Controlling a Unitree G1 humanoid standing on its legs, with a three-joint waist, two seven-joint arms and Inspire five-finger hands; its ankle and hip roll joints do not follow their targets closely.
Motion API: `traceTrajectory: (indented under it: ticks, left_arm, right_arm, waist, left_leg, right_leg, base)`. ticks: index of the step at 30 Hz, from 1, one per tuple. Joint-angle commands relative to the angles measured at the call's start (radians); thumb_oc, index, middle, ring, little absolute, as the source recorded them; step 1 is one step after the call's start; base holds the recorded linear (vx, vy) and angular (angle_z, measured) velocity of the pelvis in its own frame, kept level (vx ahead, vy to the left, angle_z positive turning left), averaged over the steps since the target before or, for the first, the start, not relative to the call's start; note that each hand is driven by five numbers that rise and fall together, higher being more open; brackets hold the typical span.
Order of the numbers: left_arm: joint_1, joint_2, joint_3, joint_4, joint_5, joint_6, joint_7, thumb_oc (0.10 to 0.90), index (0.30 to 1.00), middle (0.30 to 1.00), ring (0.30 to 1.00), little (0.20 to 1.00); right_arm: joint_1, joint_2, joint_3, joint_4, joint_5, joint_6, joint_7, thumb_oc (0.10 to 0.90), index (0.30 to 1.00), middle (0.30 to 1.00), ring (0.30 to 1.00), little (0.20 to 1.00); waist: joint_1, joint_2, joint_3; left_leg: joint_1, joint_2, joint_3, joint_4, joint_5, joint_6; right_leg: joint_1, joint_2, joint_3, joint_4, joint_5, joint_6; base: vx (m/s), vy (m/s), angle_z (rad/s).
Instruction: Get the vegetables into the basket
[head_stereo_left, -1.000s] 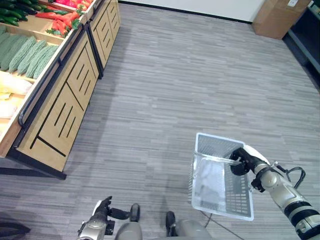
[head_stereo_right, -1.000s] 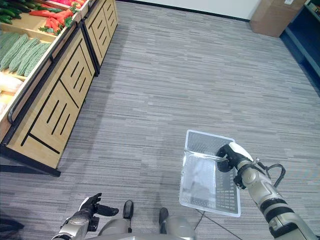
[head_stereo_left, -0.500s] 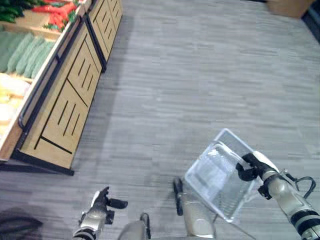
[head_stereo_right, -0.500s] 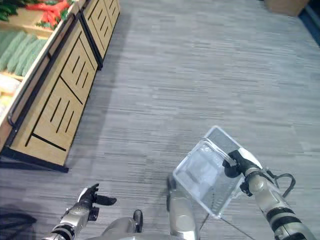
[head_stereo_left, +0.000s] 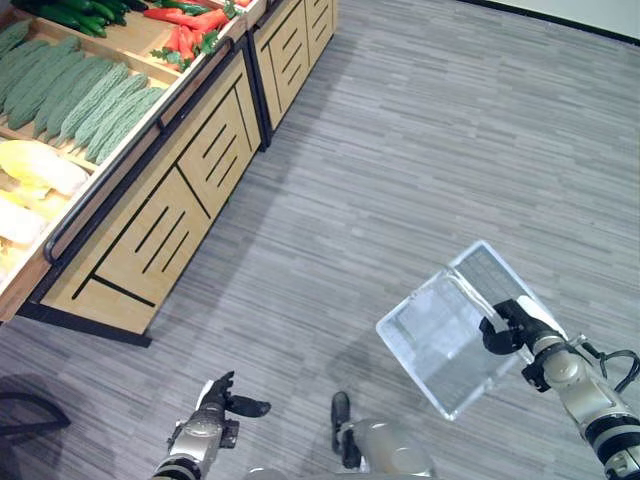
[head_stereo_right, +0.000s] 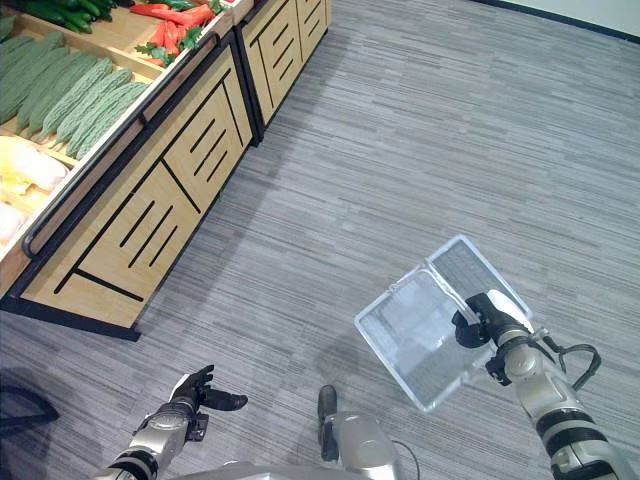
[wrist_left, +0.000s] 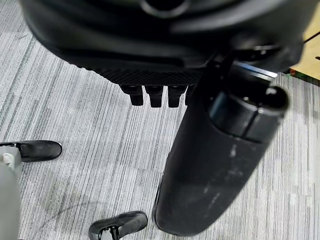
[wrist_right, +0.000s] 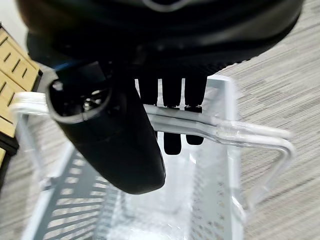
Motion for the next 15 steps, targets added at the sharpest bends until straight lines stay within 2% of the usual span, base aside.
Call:
traceTrajectory:
  ticks: [1,2,4,5,6,7,8,10,13,15]
  left_arm:
    - [-0.006,0.056,-0.032,-0.063,0.001,-0.024,0.019,0.900,1.000,1.000,1.000,1.000]
    - [-0.006,0.058,-0.031,-0.064,0.003,-0.021,0.019,0.900,1.000,1.000,1.000,1.000]
    - [-0.010,0.057,-0.032,-0.069,0.007,-0.019,0.016,0.900,1.000,1.000,1.000,1.000]
    - [-0.010,0.058,-0.033,-0.069,0.007,-0.019,0.016,0.900,1.000,1.000,1.000,1.000]
    - [-0.012,0.057,-0.035,-0.067,0.015,-0.020,0.014,0.900,1.000,1.000,1.000,1.000]
    - [-0.012,0.057,-0.035,-0.067,0.016,-0.021,0.014,0.900,1.000,1.000,1.000,1.000]
    - [-0.015,0.054,-0.042,-0.062,0.022,-0.024,0.018,0.900,1.000,1.000,1.000,1.000]
    - [-0.010,0.057,-0.038,-0.065,0.018,-0.028,0.022,0.900,1.000,1.000,1.000,1.000]
    - [0.006,0.054,-0.032,-0.068,0.014,-0.028,0.018,0.900,1.000,1.000,1.000,1.000]
    - [0.025,0.056,-0.035,-0.067,0.019,-0.028,0.018,0.900,1.000,1.000,1.000,1.000]
  right_arm:
    - [0.007,-0.072,-0.075,-0.060,0.008,-0.027,-0.055,0.400,0.300,0.300,0.300,0.300]
    - [0.017,-0.068,-0.079,-0.057,0.008,-0.024,-0.056,0.400,0.300,0.300,0.300,0.300]
    - [0.022,-0.067,-0.085,-0.054,0.010,-0.019,-0.056,0.400,0.300,0.300,0.300,0.300]
    - [0.022,-0.066,-0.085,-0.054,0.010,-0.019,-0.056,0.400,0.300,0.300,0.300,0.300]
    - [0.019,-0.069,-0.084,-0.047,0.010,-0.019,-0.055,0.400,0.300,0.300,0.300,0.300]
    - [0.019,-0.069,-0.083,-0.046,0.010,-0.020,-0.055,0.400,0.300,0.300,0.300,0.300]
    - [0.011,-0.063,-0.077,-0.028,0.016,-0.022,-0.061,0.400,0.300,0.300,0.300,0.300]
    - [-0.019,-0.060,-0.053,-0.019,0.017,-0.027,-0.063,0.400,0.300,0.300,0.300,0.300]
    - [-0.019,-0.054,-0.044,-0.017,0.012,-0.030,-0.060,0.400,0.300,0.300,0.300,0.300]
    - [-0.006,-0.046,-0.047,-0.007,0.008,-0.029,-0.061,0.400,0.300,0.300,0.300,0.300]
  waist:
    - [0.041,-0.073,-0.030]
    - [0.055,-0.081,-0.022]
    - [0.081,-0.102,-0.008]
    - [0.086,-0.101,-0.006]
    - [0.112,-0.112,0.007]
    - [0.114,-0.113,0.009]
    - [0.155,-0.104,0.025]
    - [0.186,-0.095,0.029]
    - [0.187,-0.088,0.021]
    - [0.174,-0.091,-0.003]
  left_leg:
    - [0.026,0.034,0.121,-0.003,0.289,0.067]
    - [-0.002,0.029,0.154,-0.008,0.259,0.080]
    - [-0.102,-0.014,0.192,-0.043,0.182,0.084]
    - [-0.100,-0.014,0.196,-0.033,0.170,0.086]
    - [-0.179,-0.072,0.225,-0.109,0.103,0.077]
    - [-0.176,-0.074,0.227,-0.107,0.098,0.078]
    - [-0.301,-0.148,0.222,-0.175,0.145,0.082]
    - [-0.317,-0.194,0.187,-0.196,0.167,0.083]
    - [-0.264,-0.190,0.204,-0.219,0.153,0.094]
    - [-0.194,-0.184,0.182,-0.265,0.132,0.109]
  right_leg:
    - [-0.042,-0.088,0.082,-0.044,0.070,0.102]
    - [-0.014,-0.091,0.094,-0.059,0.065,0.103]
    - [0.036,-0.107,0.107,-0.085,0.061,0.109]
    - [0.042,-0.107,0.111,-0.088,0.058,0.111]
    - [0.083,-0.113,0.127,-0.105,0.052,0.118]
    - [0.086,-0.114,0.129,-0.105,0.048,0.119]
    - [0.136,-0.093,0.154,-0.120,0.034,0.114]
    - [0.179,-0.067,0.197,-0.128,0.010,0.106]
    - [0.199,-0.052,0.217,-0.128,-0.001,0.101]
    - [0.207,-0.057,0.214,-0.148,0.005,0.102]
  base:
    - [0.19,-0.180,-0.22]
    - [0.21,-0.138,-0.09]
    - [0.18,-0.098,0.24]
    - [0.19,-0.076,0.22]
    - [0.14,-0.026,-0.08]
    - [0.24,-0.079,-0.36]
    - [0.19,-0.048,-0.48]
    - [0.21,-0.034,-0.43]
    - [0.10,0.037,-0.84]
    - [0.09,0.067,-0.76]
